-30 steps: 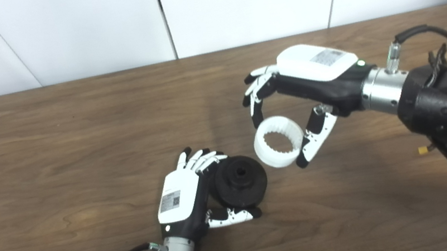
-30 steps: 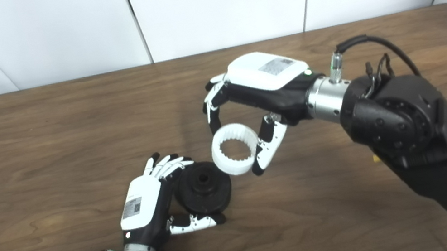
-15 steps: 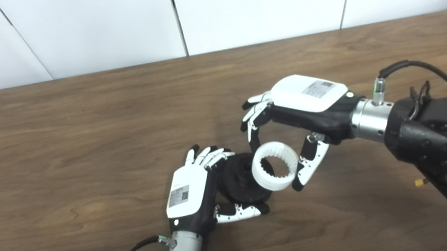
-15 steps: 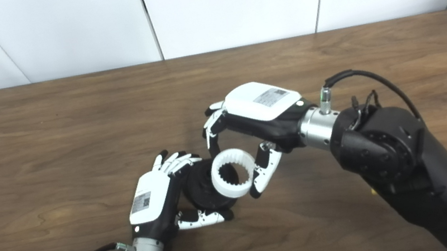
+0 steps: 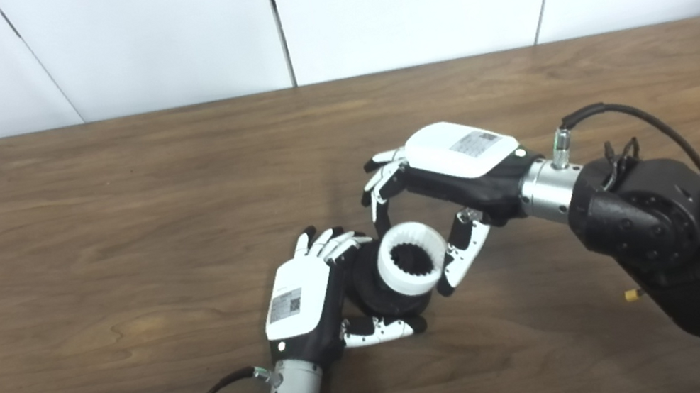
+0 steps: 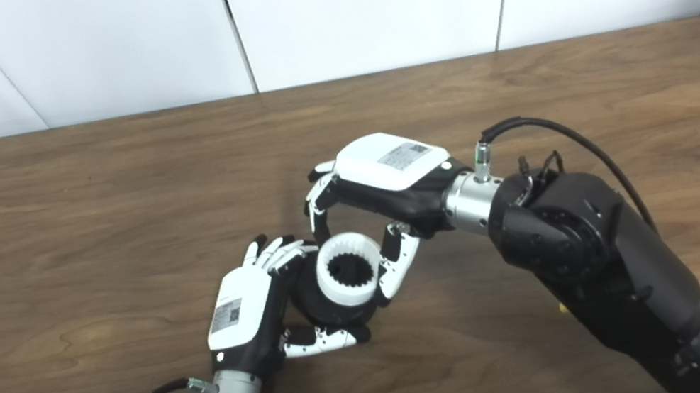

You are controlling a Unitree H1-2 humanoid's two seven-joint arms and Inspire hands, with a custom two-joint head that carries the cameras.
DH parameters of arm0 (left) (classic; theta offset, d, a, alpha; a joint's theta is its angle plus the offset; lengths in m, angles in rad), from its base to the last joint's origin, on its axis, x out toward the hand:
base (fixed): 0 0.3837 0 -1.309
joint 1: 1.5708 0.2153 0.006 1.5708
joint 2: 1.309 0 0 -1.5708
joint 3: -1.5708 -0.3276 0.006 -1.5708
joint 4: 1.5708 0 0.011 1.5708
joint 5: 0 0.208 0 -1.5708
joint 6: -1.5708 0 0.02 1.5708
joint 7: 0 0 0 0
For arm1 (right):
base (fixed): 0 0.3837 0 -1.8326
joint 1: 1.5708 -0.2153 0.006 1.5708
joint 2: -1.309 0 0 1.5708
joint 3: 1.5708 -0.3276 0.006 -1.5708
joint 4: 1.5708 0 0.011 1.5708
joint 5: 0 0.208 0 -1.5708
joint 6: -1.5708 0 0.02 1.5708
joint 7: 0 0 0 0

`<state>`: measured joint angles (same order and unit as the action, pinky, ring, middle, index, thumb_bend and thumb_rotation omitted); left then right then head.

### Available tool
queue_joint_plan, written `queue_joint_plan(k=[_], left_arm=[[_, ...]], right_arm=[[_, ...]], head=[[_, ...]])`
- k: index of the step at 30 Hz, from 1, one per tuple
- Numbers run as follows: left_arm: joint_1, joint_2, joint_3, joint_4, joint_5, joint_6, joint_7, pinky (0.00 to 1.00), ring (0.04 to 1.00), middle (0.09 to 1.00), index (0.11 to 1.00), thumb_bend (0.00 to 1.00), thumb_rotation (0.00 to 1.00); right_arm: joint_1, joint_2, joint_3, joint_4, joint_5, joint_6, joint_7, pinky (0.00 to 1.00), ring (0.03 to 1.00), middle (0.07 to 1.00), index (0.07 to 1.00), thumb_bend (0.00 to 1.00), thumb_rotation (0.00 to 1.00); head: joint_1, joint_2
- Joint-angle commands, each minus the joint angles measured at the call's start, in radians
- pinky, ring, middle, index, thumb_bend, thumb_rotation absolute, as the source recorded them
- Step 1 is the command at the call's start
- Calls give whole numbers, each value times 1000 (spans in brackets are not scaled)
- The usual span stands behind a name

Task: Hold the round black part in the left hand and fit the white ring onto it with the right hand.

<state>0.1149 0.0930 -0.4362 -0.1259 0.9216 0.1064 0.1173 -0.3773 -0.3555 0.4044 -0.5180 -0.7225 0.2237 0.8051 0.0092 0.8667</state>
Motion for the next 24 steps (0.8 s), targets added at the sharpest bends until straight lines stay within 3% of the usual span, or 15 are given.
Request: queue_joint_plan(k=[1,24], left_arm=[[34,9,-35,65,50,61,-68,1000,903,821,484,525,66],[18,3,-67,53,64,86,-68,1000,899,818,484,525,65]], right_arm=[[-35,4,-10,-8,-5,-30,-37,896,923,789,483,525,137],[-21,33,17,43,-24,-59,-66,887,924,790,483,525,137]], head=[[2,1],[23,-1]])
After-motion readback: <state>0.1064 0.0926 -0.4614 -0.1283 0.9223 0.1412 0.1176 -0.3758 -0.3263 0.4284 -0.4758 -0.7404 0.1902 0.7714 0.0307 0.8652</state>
